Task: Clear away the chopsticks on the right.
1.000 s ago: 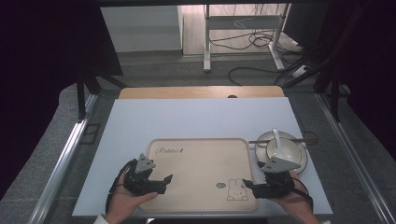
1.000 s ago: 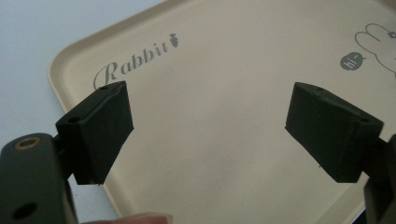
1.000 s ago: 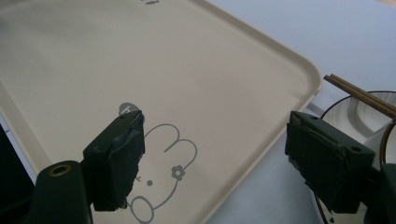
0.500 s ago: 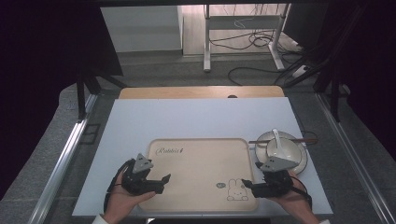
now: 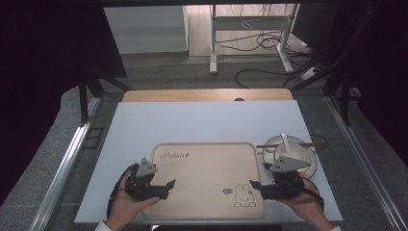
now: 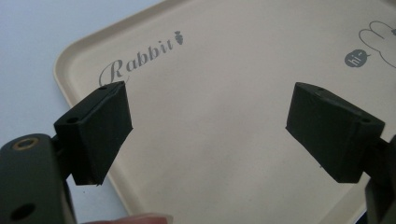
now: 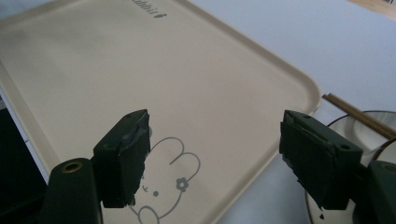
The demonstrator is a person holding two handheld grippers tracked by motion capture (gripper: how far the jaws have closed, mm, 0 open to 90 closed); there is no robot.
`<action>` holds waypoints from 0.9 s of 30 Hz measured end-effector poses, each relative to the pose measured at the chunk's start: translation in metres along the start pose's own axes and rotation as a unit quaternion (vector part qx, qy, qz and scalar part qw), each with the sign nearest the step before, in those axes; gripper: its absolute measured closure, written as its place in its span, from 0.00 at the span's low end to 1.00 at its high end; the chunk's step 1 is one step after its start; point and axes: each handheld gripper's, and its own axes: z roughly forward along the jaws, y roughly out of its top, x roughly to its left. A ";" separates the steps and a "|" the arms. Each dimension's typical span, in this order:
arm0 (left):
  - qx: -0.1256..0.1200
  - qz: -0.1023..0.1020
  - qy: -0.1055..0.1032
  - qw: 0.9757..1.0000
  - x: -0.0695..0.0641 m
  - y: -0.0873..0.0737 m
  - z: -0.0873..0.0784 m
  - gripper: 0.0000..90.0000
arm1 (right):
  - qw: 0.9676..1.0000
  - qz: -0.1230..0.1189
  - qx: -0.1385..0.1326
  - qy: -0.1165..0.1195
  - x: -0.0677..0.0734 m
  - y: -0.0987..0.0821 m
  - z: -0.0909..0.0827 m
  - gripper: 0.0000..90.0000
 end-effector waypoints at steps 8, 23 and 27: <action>0.001 -0.001 -0.002 1.000 0.002 0.000 0.001 0.16 | 1.000 0.006 0.008 -0.003 -0.023 0.035 -0.023 0.31; 0.003 -0.004 0.003 1.000 0.004 0.000 0.003 0.15 | 0.997 0.067 -0.001 -0.034 -0.080 0.050 -0.044 0.33; 0.004 -0.005 0.003 1.000 0.003 0.000 0.003 0.15 | 0.995 0.085 -0.001 -0.051 -0.099 0.050 -0.047 0.33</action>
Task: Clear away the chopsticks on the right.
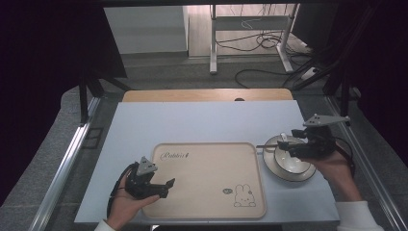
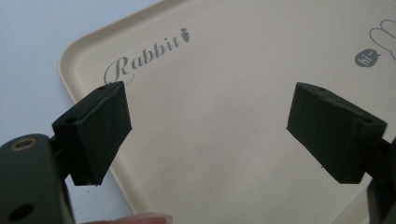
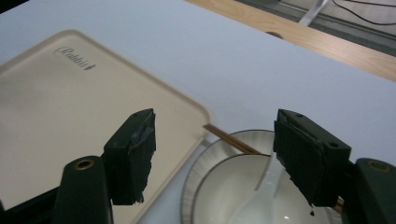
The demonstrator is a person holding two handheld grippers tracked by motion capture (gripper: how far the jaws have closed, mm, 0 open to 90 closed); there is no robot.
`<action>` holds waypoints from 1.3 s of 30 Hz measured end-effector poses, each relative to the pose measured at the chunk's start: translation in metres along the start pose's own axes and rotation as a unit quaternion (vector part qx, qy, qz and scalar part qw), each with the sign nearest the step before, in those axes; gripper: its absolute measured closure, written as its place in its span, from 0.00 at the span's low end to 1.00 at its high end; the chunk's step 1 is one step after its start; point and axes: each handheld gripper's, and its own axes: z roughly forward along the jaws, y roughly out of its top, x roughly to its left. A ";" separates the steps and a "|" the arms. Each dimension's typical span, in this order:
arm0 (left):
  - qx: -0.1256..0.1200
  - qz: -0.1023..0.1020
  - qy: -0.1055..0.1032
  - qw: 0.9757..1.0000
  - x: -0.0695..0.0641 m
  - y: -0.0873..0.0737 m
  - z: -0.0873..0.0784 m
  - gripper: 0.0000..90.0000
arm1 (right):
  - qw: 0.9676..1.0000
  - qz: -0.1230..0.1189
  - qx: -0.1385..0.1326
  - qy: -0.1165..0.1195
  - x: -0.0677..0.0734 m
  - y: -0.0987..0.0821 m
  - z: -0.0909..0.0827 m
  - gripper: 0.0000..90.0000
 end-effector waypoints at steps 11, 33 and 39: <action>0.002 -0.003 0.006 1.000 0.005 -0.002 0.000 0.15 | 0.998 0.042 0.004 -0.041 -0.042 -0.012 -0.007 0.41; 0.004 0.000 0.006 1.000 0.004 -0.001 0.001 0.15 | 0.986 0.106 0.081 -0.098 -0.115 -0.051 0.001 0.71; 0.006 -0.003 0.008 1.000 0.005 -0.002 0.002 0.14 | 0.983 0.102 0.110 -0.102 -0.129 -0.050 0.023 0.86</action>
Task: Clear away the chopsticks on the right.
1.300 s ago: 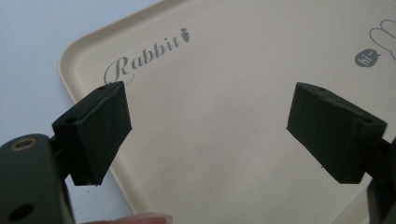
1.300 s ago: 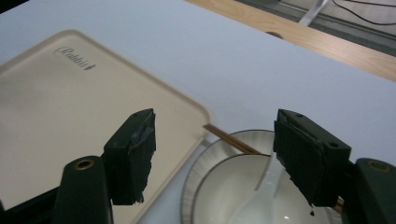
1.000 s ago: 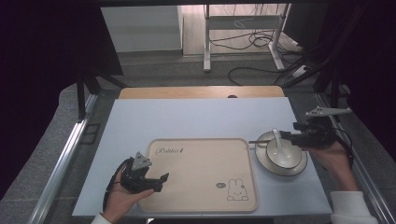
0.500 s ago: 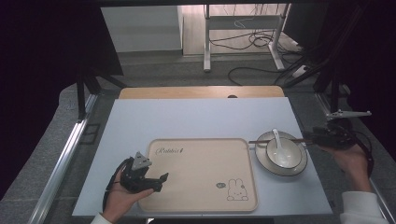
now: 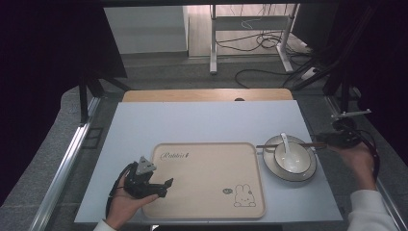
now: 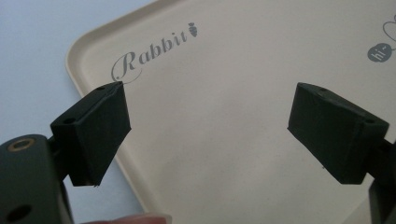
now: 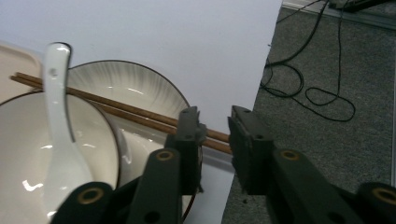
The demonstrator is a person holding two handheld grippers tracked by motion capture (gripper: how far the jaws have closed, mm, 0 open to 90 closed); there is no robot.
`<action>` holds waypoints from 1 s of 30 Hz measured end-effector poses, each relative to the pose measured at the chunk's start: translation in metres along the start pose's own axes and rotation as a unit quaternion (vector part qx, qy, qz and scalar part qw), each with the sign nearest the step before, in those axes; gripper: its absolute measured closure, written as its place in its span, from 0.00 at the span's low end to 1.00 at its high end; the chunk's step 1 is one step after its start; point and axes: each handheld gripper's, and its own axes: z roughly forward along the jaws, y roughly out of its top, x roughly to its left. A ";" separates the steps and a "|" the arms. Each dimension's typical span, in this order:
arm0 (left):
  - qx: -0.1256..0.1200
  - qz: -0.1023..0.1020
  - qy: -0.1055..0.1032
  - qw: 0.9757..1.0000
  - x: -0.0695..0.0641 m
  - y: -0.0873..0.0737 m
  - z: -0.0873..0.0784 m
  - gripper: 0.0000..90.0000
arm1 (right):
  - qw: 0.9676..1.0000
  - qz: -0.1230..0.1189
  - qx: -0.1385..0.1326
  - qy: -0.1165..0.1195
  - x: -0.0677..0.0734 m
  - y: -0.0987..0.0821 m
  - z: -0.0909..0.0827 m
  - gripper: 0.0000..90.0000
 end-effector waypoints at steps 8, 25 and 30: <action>0.004 0.000 0.002 1.000 0.001 -0.001 0.002 0.14 | 0.999 -0.028 0.036 -0.015 0.000 0.009 0.037 0.99; 0.012 0.003 0.001 1.000 0.000 -0.002 0.003 0.14 | 0.996 -0.045 0.071 -0.030 -0.001 0.003 0.057 0.99; 0.012 0.005 0.001 1.000 0.001 -0.002 0.003 0.14 | 0.995 -0.046 0.080 -0.040 -0.002 -0.003 0.054 0.99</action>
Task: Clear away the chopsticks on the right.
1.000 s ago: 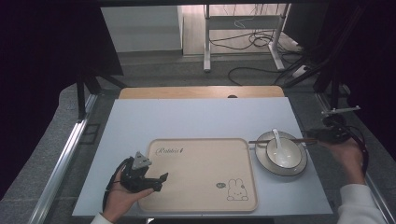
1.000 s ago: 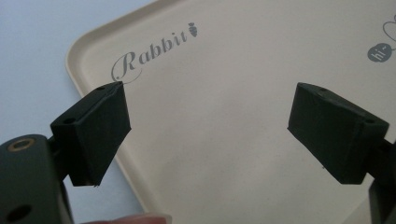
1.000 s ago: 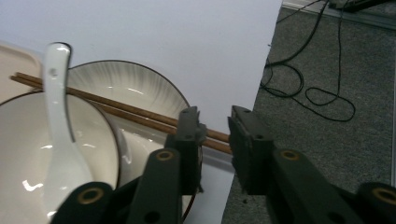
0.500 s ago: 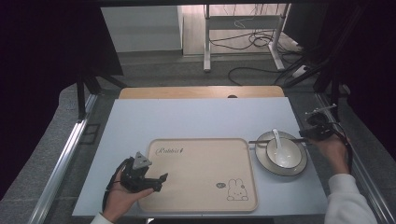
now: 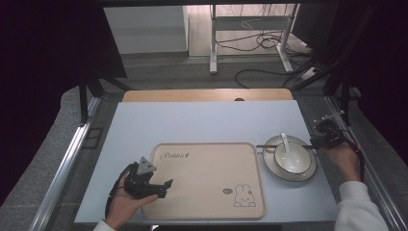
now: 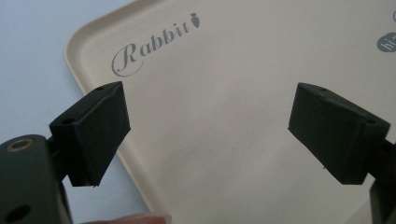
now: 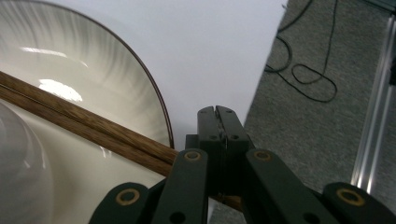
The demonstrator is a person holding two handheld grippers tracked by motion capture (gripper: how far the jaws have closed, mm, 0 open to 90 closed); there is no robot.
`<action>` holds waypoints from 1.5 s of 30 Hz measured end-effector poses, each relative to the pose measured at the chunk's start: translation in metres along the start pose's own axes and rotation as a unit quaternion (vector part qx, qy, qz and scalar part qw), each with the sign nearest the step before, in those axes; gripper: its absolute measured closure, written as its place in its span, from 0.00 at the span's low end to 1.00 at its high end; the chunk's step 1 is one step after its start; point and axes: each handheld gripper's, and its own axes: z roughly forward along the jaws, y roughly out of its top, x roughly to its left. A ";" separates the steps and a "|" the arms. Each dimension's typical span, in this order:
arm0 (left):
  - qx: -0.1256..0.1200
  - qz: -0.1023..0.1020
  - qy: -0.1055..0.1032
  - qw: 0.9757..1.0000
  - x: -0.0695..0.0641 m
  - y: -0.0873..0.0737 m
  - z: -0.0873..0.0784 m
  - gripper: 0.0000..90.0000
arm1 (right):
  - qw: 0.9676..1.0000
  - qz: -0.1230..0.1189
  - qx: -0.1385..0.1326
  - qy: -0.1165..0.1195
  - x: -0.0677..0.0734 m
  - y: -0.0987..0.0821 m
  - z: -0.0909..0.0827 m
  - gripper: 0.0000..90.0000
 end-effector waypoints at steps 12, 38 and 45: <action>0.002 0.002 0.000 1.000 0.001 0.000 0.000 0.14 | 1.000 0.001 0.008 0.007 0.006 -0.017 -0.012 0.99; 0.007 0.009 -0.002 1.000 0.003 0.000 -0.001 0.14 | 1.000 -0.006 -0.008 0.022 0.020 -0.031 -0.048 0.99; 0.004 0.006 -0.001 1.000 0.002 0.000 0.000 0.14 | 0.999 -0.014 0.001 0.029 0.021 -0.032 -0.042 0.99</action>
